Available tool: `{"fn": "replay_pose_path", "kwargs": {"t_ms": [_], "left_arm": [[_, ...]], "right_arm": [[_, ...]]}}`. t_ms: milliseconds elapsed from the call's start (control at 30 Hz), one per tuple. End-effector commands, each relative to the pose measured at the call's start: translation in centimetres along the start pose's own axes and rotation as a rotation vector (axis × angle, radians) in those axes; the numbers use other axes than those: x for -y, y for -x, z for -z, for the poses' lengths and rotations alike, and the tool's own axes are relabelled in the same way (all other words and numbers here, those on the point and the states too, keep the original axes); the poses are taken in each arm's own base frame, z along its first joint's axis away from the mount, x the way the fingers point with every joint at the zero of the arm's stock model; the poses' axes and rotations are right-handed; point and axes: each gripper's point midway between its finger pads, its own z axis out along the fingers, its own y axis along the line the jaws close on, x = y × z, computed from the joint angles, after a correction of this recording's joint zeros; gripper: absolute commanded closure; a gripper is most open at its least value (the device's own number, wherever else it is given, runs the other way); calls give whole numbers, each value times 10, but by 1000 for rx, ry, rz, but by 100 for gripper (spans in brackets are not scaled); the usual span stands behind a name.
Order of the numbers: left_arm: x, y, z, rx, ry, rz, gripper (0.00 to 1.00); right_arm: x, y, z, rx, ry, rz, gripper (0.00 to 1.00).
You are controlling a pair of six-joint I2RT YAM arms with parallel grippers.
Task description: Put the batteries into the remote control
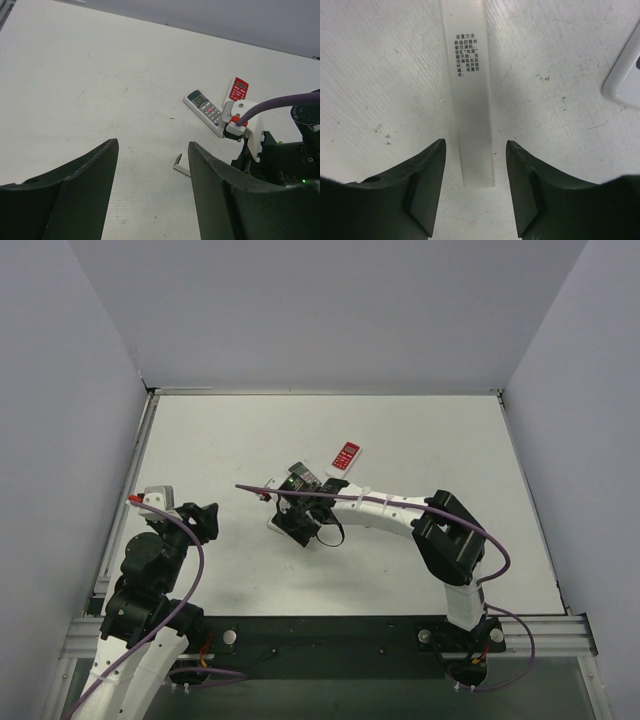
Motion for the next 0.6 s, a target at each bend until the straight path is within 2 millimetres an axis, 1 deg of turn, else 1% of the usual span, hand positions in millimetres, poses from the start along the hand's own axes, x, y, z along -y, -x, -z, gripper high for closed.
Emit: {"fn": "replay_pose_path", "kwargs": {"t_ms": [0, 167, 400, 467, 567], "left_arm": [[6, 12, -2, 40, -21, 21, 32], [6, 11, -2, 38, -22, 21, 32], [6, 12, -2, 39, -24, 21, 32], [6, 12, -2, 43, -23, 22, 32], [5, 12, -2, 42, -21, 22, 32]], "right_arm": [[5, 3, -1, -21, -47, 29, 55], [1, 0, -7, -35, -52, 46, 60], [0, -1, -9, -44, -59, 56, 62], [1, -1, -8, -43, -69, 59, 69], [2, 1, -5, -37, -81, 65, 71]]}}
